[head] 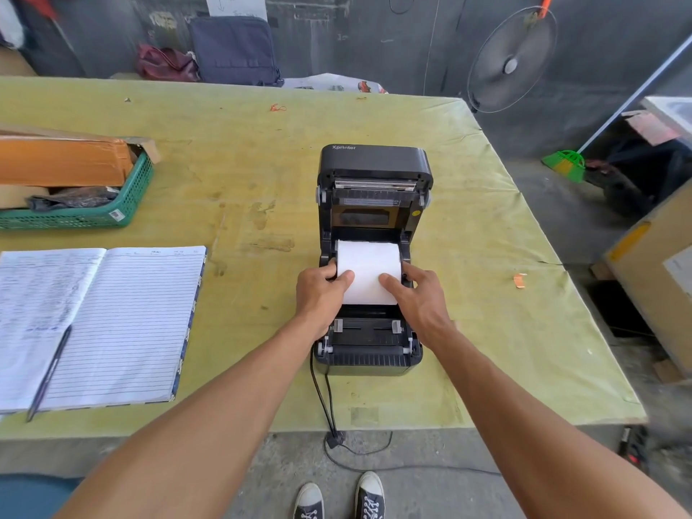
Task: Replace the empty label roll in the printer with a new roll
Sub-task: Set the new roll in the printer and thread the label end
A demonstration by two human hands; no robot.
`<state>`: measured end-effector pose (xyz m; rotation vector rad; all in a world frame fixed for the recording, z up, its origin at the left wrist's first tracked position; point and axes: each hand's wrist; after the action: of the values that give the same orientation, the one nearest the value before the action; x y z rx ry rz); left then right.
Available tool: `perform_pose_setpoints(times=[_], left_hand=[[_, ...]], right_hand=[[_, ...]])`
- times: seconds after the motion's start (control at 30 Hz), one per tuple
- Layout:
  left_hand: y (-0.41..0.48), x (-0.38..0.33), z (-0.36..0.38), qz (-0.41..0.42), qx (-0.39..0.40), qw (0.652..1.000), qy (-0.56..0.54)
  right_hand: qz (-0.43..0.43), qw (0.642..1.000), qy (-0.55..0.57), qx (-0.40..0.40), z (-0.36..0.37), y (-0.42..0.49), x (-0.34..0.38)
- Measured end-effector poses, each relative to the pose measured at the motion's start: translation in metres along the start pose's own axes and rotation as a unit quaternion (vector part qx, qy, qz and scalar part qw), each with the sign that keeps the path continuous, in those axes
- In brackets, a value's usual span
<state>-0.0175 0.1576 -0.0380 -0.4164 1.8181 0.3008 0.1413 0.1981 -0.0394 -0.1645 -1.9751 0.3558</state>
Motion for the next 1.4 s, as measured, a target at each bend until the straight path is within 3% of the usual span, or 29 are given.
perform_pose_setpoints(times=[0.47, 0.63, 0.73, 0.87, 0.97, 1.03, 1.4], left_hand=[[-0.001, 0.003, -0.003, 0.001, 0.017, 0.997, 0.07], [0.008, -0.004, -0.014, 0.027, 0.064, 0.981, 0.179], [0.018, -0.014, -0.016, 0.079, 0.081, 0.954, 0.276], [0.031, -0.026, -0.015, 0.218, 0.152, 0.875, 0.404], [0.039, -0.031, -0.013, 0.235, 0.205, 0.823, 0.474], [0.038, -0.03, -0.011, 0.234, 0.218, 0.808, 0.495], [0.003, 0.004, -0.01, 0.359, 0.114, 0.747, 0.547]], right_hand=[[-0.017, 0.987, -0.154, -0.041, -0.003, 0.008, -0.002], [-0.042, 0.97, -0.236, -0.033, -0.008, 0.011, 0.005], [-0.087, 0.947, -0.306, -0.045, -0.013, 0.012, 0.012], [-0.158, 0.901, -0.401, -0.045, -0.012, 0.012, 0.026], [-0.177, 0.883, -0.435, -0.029, -0.011, 0.011, 0.029], [-0.192, 0.869, -0.455, -0.029, -0.01, 0.008, 0.03], [-0.286, 0.792, -0.529, -0.1, -0.001, -0.002, 0.007]])
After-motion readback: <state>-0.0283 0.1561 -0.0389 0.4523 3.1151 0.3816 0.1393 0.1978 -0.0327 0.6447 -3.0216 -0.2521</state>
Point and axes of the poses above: each hand's wrist, its own y-axis towards the middle knuckle, its own z-axis out of the palm, x = y × z, and after that the axes turned 11 degrees about z, right-handed
